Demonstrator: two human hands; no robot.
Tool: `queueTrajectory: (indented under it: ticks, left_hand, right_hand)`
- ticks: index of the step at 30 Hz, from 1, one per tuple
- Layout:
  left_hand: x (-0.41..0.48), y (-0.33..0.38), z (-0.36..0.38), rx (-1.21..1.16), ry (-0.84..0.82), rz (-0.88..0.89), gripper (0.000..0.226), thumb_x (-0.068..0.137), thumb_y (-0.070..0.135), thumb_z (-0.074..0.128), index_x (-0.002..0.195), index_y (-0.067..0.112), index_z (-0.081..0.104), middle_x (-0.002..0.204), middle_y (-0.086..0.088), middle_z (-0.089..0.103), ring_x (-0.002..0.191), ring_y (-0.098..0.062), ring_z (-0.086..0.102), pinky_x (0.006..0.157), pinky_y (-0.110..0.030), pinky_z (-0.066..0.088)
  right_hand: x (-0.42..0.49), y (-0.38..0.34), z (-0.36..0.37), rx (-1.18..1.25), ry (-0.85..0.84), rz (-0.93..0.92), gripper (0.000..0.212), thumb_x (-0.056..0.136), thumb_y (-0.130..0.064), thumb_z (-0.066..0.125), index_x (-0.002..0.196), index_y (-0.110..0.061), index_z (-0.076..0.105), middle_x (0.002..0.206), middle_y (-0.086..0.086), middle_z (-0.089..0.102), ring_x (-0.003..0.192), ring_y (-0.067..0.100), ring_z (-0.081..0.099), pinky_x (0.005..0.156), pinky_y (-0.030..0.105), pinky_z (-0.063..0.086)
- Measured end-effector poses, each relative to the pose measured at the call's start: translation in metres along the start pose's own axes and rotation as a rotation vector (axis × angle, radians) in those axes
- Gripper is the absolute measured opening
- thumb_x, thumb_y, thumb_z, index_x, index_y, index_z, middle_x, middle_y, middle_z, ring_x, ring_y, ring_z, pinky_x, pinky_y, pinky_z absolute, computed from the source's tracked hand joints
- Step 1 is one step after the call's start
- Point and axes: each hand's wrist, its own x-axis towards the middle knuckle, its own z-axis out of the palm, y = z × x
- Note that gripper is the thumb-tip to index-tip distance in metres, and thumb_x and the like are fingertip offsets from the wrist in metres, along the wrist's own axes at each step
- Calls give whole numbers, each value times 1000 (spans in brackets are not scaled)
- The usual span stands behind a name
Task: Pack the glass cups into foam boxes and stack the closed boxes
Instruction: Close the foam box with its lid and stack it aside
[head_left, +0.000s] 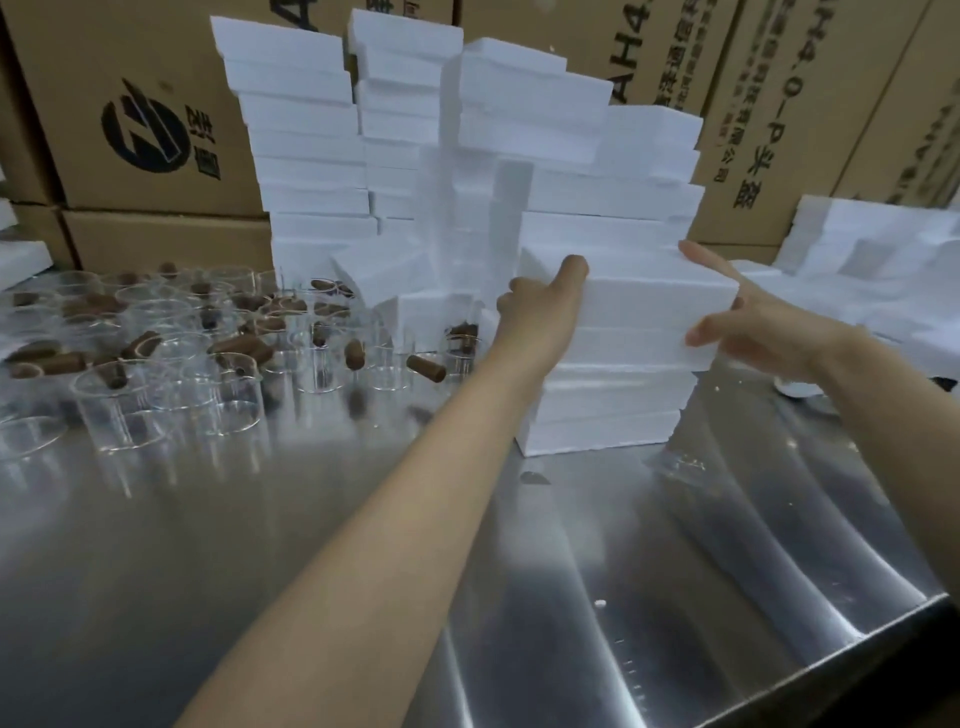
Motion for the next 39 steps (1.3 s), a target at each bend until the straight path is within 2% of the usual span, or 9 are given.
queueTrajectory:
  ticks: [5,10,14,21,25,27,30,34,39]
  left_hand:
    - [11,-9,9,195,38,18,65,95,50,33,142,6,29,144,-13,38,136,-38,30,113,-49,24]
    - [11,-14,10,250,2,76,86,95,64,31,153,8,4,160,-10,12,147,-34,9,118,-50,12]
    - [11,-29,-6,563,-154,30,119,79,74,52,150,11,-19,161,-14,-6,148,-33,4,117,-46,13]
    - [10,-37,-19,679,-253,84,113,87,55,59,149,1,-19,158,-14,22,142,-27,29,107,-29,29]
    - [-1,-33,-36,598,-161,120,97,89,70,35,153,7,-2,155,-17,27,137,-33,37,111,-41,33]
    - [-10,-39,-51,442,48,241,74,95,64,30,145,9,31,136,-13,52,122,-21,53,103,-44,42]
    - [-28,-71,-85,369,302,439,39,103,42,32,93,14,58,84,-3,64,78,-16,65,72,-47,55]
    - [-38,-118,-138,506,320,391,42,101,23,40,63,15,57,60,-1,61,53,-14,60,55,-36,49]
    - [-30,-124,-161,213,444,206,43,96,15,42,55,17,55,50,7,57,45,-5,55,54,-26,42]
  right_hand:
    - [10,17,8,25,117,-24,89,76,14,55,138,-46,35,123,-1,57,111,23,58,89,35,50]
    - [8,31,15,149,156,-31,81,73,0,51,135,-50,36,128,-2,51,113,24,53,88,36,49]
    - [3,40,22,70,132,-57,58,81,8,45,128,-26,48,115,7,59,103,26,57,89,42,43]
    - [-17,55,50,359,272,-44,60,78,13,18,119,-12,55,91,-2,70,76,16,68,58,21,53]
    - [-26,39,65,213,801,-136,46,92,-7,34,135,-18,46,102,-9,58,88,11,59,86,32,47]
    - [-36,17,86,275,1143,-379,36,87,-13,39,121,-21,49,93,-8,56,77,11,58,71,29,49]
    - [-41,-19,140,345,920,-638,22,80,-10,38,89,-22,54,60,-3,54,45,15,47,42,23,34]
    - [-20,-34,234,95,373,-433,24,80,-13,45,59,-12,58,41,-1,45,34,13,38,40,19,29]
    - [39,-9,302,-410,316,-258,16,86,-13,54,90,-8,68,72,8,61,69,17,55,64,35,44]
